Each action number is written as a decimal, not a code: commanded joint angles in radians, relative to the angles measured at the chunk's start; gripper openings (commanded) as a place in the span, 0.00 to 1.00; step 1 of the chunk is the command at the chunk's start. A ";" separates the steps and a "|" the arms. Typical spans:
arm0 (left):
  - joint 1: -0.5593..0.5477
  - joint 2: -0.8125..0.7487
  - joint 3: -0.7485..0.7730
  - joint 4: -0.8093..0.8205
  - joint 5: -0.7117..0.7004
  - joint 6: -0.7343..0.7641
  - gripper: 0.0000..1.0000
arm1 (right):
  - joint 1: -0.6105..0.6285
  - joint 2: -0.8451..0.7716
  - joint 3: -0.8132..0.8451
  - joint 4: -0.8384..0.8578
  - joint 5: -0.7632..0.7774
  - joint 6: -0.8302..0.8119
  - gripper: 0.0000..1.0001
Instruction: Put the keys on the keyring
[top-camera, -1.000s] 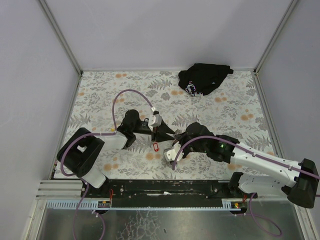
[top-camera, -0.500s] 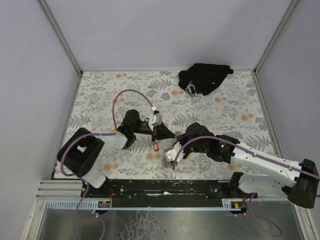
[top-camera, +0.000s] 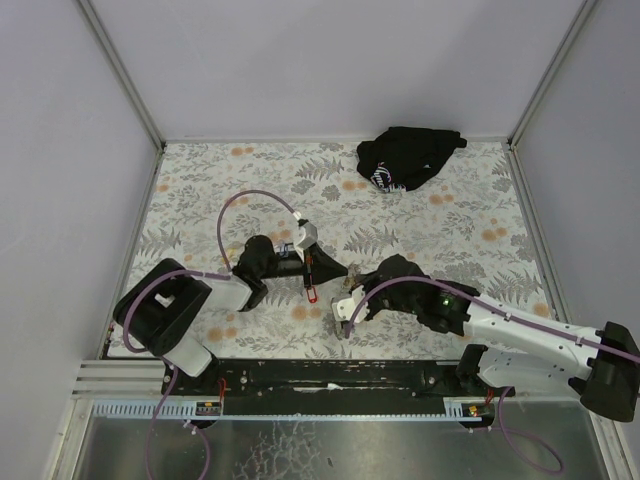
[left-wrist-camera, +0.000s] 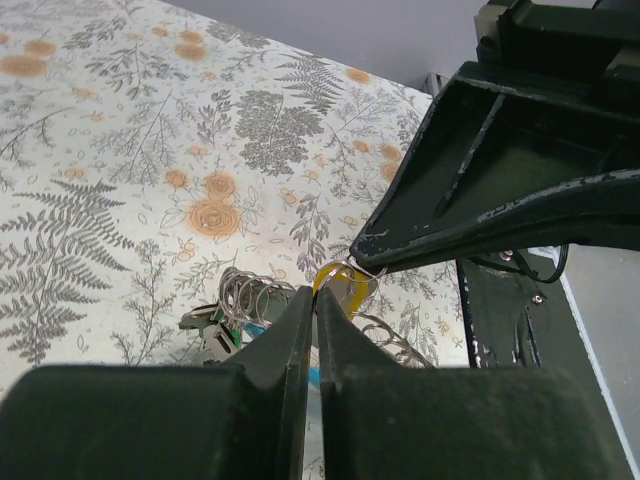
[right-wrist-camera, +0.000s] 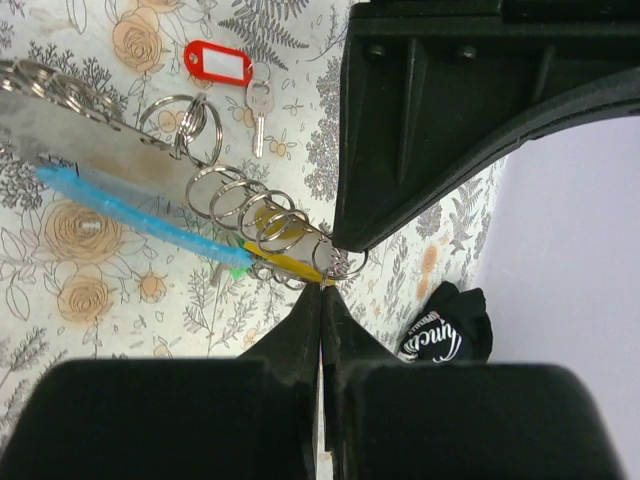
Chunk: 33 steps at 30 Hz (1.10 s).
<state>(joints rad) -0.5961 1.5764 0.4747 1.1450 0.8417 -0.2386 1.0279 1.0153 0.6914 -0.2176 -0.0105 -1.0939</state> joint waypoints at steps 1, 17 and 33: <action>-0.004 0.015 -0.041 0.187 -0.171 -0.095 0.00 | 0.009 -0.016 -0.048 0.092 -0.021 0.084 0.00; -0.058 0.012 -0.138 0.359 -0.413 -0.200 0.00 | 0.010 0.041 -0.158 0.370 -0.025 0.169 0.00; -0.134 -0.001 -0.207 0.450 -0.690 -0.334 0.00 | 0.010 0.032 -0.323 0.710 0.031 0.221 0.00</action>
<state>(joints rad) -0.7280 1.5879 0.2657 1.4300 0.2638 -0.5392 1.0279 1.0702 0.3901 0.4210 0.0360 -0.9123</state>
